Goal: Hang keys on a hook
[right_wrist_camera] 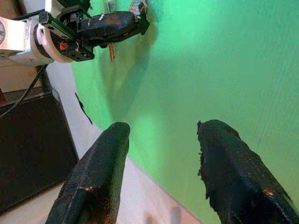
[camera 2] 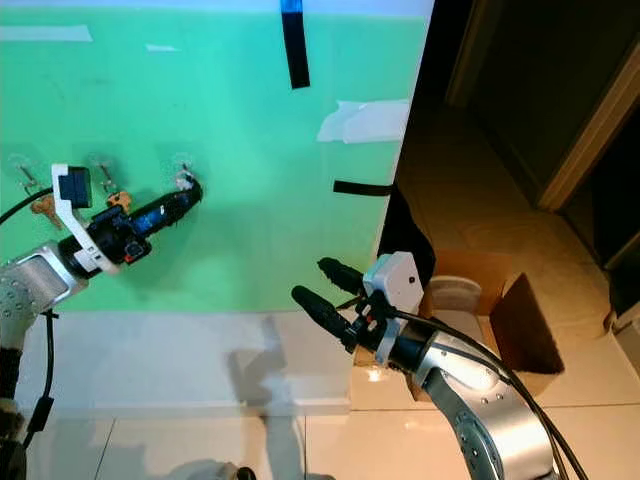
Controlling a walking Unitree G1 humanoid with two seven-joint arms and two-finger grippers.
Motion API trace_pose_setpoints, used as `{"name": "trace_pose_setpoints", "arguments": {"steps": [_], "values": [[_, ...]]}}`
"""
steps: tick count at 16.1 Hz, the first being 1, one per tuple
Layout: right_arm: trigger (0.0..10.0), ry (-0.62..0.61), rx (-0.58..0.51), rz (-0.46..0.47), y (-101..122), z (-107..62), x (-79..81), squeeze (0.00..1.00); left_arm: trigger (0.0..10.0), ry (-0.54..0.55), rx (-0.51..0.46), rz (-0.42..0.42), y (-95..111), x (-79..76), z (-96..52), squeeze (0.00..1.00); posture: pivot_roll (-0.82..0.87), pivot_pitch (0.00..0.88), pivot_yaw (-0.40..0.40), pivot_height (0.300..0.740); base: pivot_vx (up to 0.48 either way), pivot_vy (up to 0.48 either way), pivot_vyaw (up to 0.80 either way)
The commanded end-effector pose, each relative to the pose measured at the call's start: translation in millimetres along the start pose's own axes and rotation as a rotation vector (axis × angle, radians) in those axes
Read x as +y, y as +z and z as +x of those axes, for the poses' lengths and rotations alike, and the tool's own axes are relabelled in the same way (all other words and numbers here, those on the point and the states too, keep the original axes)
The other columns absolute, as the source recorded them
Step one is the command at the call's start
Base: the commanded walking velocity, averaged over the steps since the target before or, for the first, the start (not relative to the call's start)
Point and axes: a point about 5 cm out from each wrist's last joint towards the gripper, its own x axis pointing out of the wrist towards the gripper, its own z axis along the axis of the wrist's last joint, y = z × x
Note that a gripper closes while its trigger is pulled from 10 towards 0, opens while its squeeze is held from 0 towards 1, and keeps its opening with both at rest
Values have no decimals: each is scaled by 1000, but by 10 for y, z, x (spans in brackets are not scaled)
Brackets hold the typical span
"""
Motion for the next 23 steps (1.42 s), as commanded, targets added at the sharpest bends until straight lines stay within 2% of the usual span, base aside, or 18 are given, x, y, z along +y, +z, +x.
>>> {"name": "trace_pose_setpoints", "arguments": {"steps": [1, 7, 11, 20, 23], "values": [[10000, 5, 2, -21, 36, -1, 7, 0, 10000, 16, 10, 13, 21, 29, 18, 0, -103, 0, 70, 740, 0, 0, 0], [10000, 2, 0, -25, 40, 7, 1, 0, 10000, 9, 55, -13, -51, 71, 55, 0, -105, 0, 72, 740, 0, 0, 0], [10000, 0, -1, -25, 35, 11, 2, 0, 10000, 10, 40, -14, -56, 51, 15, 0, -105, 0, 75, 740, 0, 0, 0], [10000, 2, 13, -39, 27, 19, -20, 0, 10000, 101, 30, -27, -124, 118, -37, 0, -98, 0, 68, 740, 0, 0, 0], [10000, 1, 15, -43, 22, 19, -18, 0, 10000, 39, 33, -27, -113, 39, -25, 0, -98, 0, 68, 740, 0, 0, 0]]}}
